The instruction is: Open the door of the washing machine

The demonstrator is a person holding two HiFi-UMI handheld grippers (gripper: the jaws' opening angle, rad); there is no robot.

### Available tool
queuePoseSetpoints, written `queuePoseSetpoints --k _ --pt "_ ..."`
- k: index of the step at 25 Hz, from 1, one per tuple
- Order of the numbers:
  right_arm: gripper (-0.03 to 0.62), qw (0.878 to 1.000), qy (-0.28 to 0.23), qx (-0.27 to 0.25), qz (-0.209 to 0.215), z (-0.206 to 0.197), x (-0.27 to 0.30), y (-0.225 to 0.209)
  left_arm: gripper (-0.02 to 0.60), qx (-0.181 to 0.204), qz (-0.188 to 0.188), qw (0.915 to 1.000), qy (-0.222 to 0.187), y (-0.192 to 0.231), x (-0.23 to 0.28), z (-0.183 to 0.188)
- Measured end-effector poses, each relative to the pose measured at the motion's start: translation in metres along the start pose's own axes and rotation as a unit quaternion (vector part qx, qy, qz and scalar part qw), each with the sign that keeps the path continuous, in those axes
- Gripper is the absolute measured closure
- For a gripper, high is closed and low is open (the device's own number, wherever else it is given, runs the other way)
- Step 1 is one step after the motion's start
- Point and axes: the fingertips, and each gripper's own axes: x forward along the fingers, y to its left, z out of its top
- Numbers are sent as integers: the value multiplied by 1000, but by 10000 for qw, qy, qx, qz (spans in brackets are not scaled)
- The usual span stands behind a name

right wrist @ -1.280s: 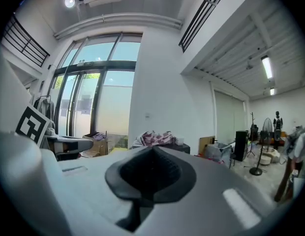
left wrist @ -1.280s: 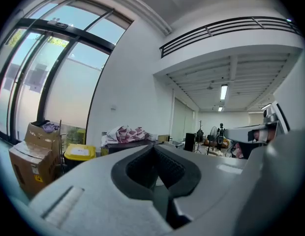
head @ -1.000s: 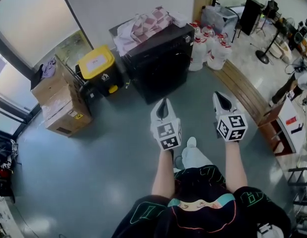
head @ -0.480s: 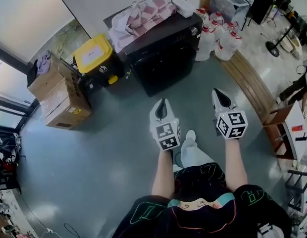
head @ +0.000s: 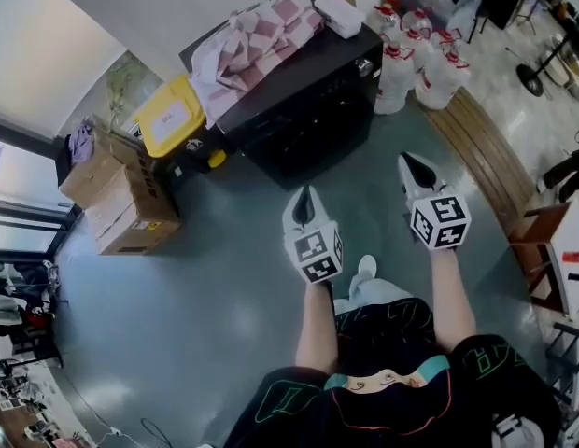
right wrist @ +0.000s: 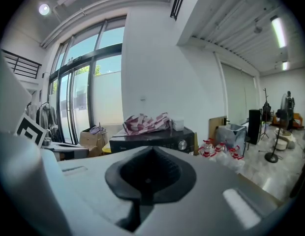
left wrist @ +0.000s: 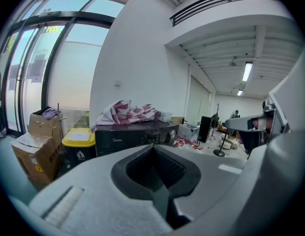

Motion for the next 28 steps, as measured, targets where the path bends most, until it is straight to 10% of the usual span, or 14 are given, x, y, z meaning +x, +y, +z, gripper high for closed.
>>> queuePoseSetpoints --k 10,28 --pt "591 9994 -351 12 52 54 60 -58 571 226 78 9991 -352 -14 75 60" --pt "591 9947 750 -152 692 15 242 -53 571 -82 515 9949 861 69 209 -10"
